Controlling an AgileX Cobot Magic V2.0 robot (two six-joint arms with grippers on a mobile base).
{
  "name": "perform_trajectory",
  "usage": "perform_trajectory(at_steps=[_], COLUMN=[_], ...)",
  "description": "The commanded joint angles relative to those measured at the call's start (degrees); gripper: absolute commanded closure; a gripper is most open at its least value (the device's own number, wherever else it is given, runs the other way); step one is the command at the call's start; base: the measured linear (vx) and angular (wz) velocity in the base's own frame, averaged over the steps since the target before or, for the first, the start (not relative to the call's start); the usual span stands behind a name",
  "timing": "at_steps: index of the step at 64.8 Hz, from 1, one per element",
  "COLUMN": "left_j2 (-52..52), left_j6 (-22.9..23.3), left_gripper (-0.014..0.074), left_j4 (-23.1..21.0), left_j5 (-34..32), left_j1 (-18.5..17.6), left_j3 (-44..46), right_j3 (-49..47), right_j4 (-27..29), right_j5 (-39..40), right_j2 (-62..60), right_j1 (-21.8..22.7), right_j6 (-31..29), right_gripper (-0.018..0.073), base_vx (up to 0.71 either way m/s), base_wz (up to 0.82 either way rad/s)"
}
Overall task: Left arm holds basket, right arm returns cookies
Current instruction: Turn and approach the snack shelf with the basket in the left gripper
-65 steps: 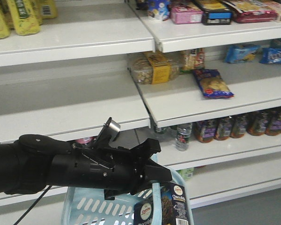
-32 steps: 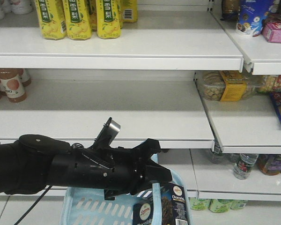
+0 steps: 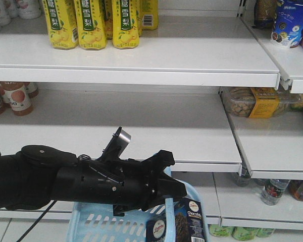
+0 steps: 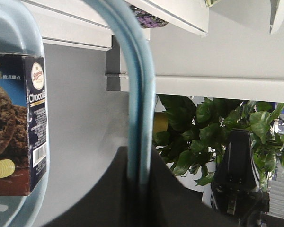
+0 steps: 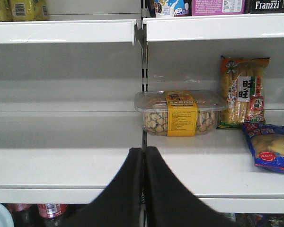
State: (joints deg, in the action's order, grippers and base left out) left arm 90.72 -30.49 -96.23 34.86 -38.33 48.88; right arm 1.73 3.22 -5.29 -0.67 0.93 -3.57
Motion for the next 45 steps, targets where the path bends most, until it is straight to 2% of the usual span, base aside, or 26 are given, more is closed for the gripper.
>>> perform_trajectory(at_steps=[1, 45], left_j2=[-2.44, -2.44], left_j6=[0.09, 0.09], left_gripper=[0.0603, 0.0603], left_j4=[-3.17, -3.17], left_j5=[2.74, 2.74], left_j1=[-0.1, -0.1], left_j3=[1.65, 1.65], right_j3=[-0.08, -0.08], right_j4=[-0.18, -0.18], right_j5=[4.42, 4.42], right_j2=[-0.57, -0.57], right_j1=[-0.02, -0.02], right_j6=[0.15, 0.15], right_gripper=[0.0568, 0.0568], base_vx=[0.1, 0.11], base_wz=[0.0, -0.05])
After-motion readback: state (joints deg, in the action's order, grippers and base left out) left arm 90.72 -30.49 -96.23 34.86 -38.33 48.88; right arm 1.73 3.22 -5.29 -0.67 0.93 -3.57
